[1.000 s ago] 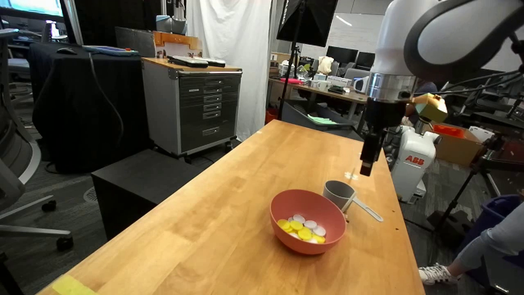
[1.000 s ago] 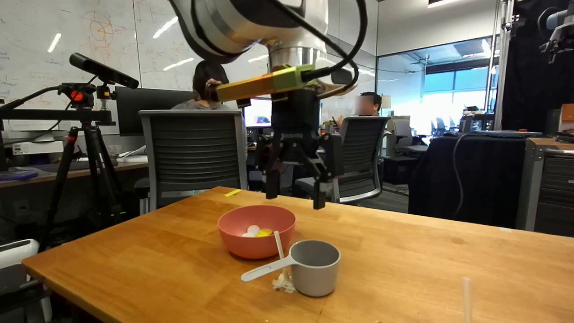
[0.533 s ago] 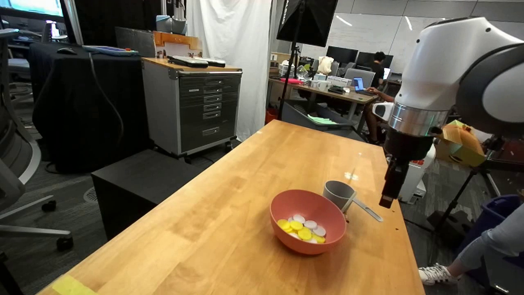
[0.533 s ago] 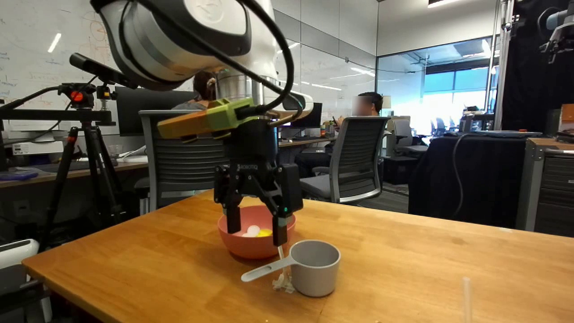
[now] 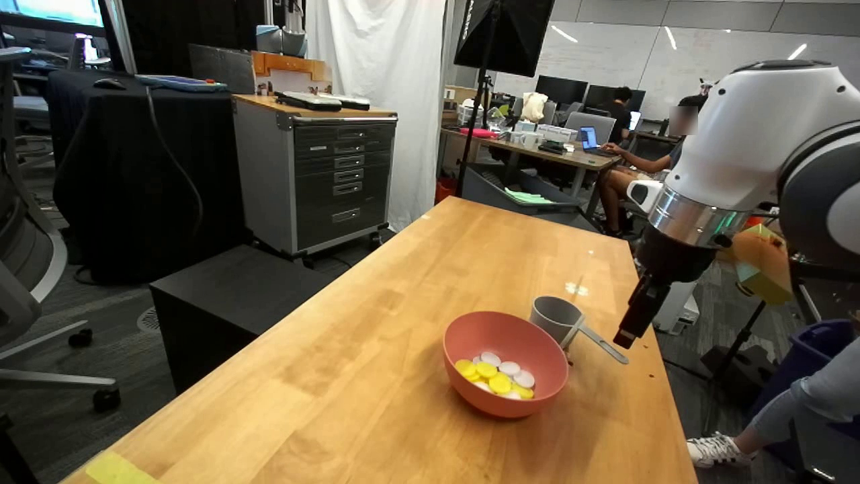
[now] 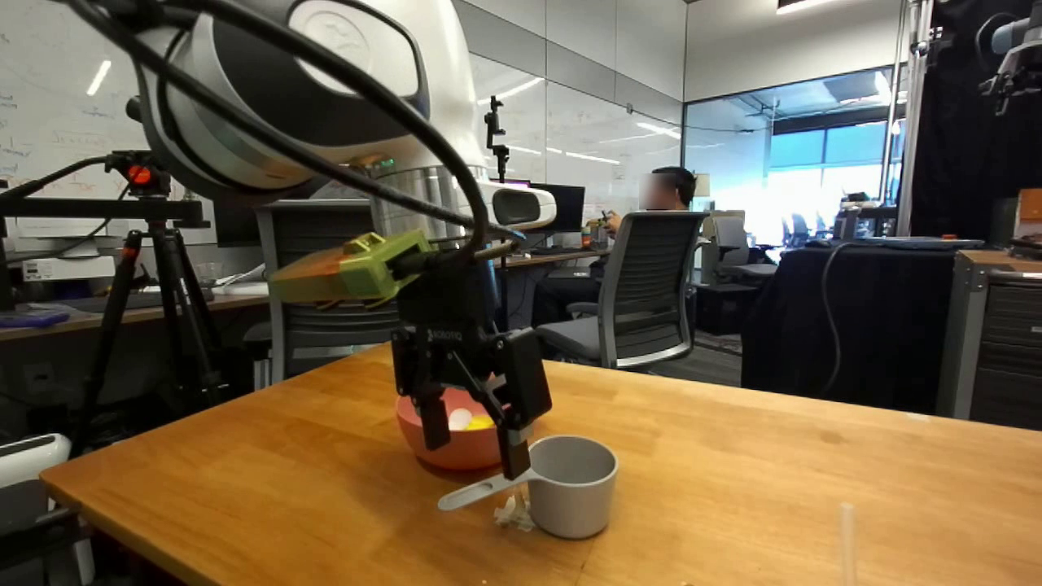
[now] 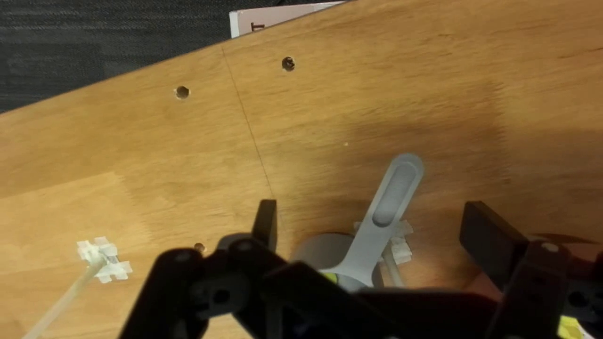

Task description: Pour the contents in the grey measuring cup into the pink bowl

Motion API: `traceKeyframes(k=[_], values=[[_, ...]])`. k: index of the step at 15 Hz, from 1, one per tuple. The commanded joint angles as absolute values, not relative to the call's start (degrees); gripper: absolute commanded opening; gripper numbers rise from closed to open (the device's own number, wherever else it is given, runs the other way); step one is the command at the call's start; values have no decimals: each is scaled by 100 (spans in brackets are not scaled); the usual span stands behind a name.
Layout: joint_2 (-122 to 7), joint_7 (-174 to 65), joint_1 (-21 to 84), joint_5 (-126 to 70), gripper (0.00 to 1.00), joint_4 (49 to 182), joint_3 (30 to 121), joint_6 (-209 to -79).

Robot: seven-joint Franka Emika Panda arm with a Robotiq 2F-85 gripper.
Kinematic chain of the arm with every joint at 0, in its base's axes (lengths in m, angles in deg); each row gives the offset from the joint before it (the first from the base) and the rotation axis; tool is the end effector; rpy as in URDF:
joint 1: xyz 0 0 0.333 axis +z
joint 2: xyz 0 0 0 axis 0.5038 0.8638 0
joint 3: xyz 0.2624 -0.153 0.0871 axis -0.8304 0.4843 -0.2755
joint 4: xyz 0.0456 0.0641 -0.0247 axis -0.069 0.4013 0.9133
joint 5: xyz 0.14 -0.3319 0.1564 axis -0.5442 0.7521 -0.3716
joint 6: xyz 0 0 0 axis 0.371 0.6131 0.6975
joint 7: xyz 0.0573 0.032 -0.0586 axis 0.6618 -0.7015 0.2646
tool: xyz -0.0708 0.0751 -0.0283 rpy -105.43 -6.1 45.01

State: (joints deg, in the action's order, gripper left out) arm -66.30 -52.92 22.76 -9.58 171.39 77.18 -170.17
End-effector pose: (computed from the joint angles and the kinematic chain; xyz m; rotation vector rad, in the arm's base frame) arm 0.4426 -0.0842 0.2180 2.9812 0.1100 0.1006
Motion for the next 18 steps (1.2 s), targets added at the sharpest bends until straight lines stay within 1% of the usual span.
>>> traceKeyframes(k=[1, 3, 4, 5, 6, 7, 8, 9, 10, 11, 12, 14, 15, 16, 18], values=[[-6474, -5686, 2520, -673, 100, 17180, 8011, -17318], [-6373, -5706, 2581, -721, 100, 17164, 8065, -17327], [-6336, -5741, 2620, -715, 92, 17157, 8100, -17326], [-6301, -5756, 2655, -732, 91, 17150, 8125, -17335], [-6270, -5778, 2690, -741, 85, 17147, 8153, -17346], [-6247, -5796, 2725, -754, 87, 17143, 8176, -17354], [-6225, -5796, 2748, -775, 84, 17133, 8188, -17347], [-6205, -5810, 2770, -787, 71, 17124, 8203, -17335], [-6185, -5825, 2789, -783, 73, 17116, 8219, -17334], [-6166, -5842, 2808, -778, 68, 17109, 8238, -17330], [-6148, -5853, 2823, -790, 65, 17100, 8249, -17323], [-6119, -5907, 2865, -761, 72, 17083, 8299, -17339], [-6104, -5918, 2877, -768, 72, 17074, 8311, -17344], [-6090, -5931, 2888, -776, 62, 17062, 8324, -17349], [-6066, -5949, 2900, -804, 45, 17035, 8341, -17369]])
